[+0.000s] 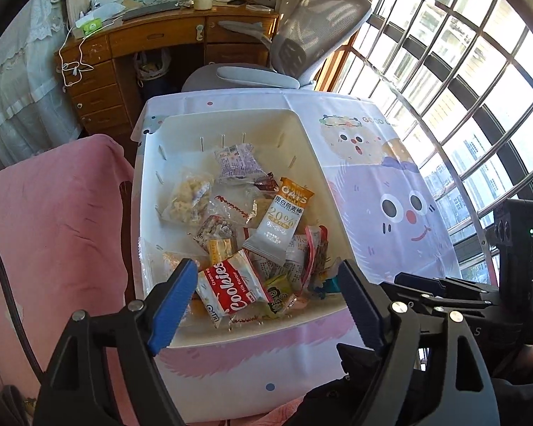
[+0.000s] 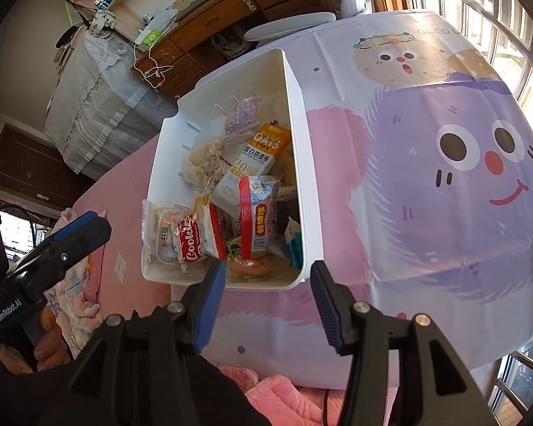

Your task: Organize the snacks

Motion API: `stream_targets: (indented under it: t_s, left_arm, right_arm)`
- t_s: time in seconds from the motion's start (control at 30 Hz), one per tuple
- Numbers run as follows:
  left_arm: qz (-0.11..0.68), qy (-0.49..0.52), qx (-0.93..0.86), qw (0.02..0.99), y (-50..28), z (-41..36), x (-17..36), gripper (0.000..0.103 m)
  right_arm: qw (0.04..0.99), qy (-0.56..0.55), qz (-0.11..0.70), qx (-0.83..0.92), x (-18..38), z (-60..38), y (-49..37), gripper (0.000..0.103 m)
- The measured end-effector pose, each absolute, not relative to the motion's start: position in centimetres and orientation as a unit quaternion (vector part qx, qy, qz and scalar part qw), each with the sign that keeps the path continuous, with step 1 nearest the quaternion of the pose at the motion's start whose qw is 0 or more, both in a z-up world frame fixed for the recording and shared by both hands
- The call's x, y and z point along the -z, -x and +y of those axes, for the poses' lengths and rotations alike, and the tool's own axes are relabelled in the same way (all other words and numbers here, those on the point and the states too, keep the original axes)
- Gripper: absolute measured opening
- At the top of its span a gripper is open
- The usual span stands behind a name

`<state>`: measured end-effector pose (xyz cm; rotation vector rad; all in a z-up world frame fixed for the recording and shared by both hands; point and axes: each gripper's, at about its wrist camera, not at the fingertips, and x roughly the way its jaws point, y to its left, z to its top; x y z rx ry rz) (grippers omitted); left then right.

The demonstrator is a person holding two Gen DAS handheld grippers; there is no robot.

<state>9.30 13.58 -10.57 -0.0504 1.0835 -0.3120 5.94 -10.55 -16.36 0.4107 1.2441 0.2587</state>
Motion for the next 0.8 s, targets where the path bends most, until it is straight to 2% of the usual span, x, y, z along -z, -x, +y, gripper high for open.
stream_targets:
  t_s: [0.23, 0.43, 0.6, 0.67, 0.8]
  left_arm:
    - [0.504, 0.049, 0.083, 0.858, -7.4, 11.0, 9.6, 0.080]
    - [0.503, 0.072, 0.091, 0.857, -4.3, 7.1, 8.7, 0.081]
    - [0.496, 0.068, 0.101, 0.860, -1.4, 3.9, 7.1, 0.090]
    - [0.493, 0.061, 0.099, 0.862, -0.4, 2.8, 6.4, 0.098]
    - [0.489, 0.049, 0.089, 0.867, 1.2, 1.3, 4.5, 0.102]
  right_arm:
    - [0.785, -0.168, 0.587, -0.110, 16.0, -14.6, -3.5, 0.075]
    - [0.799, -0.138, 0.577, -0.098, 14.7, -19.0, -0.6, 0.083]
    - [0.817, -0.089, 0.561, -0.103, 12.6, -21.3, 2.0, 0.088]
    - [0.825, -0.072, 0.550, -0.108, 11.4, -22.2, 2.9, 0.089]
    - [0.837, -0.052, 0.533, -0.110, 8.4, -23.2, 4.4, 0.095]
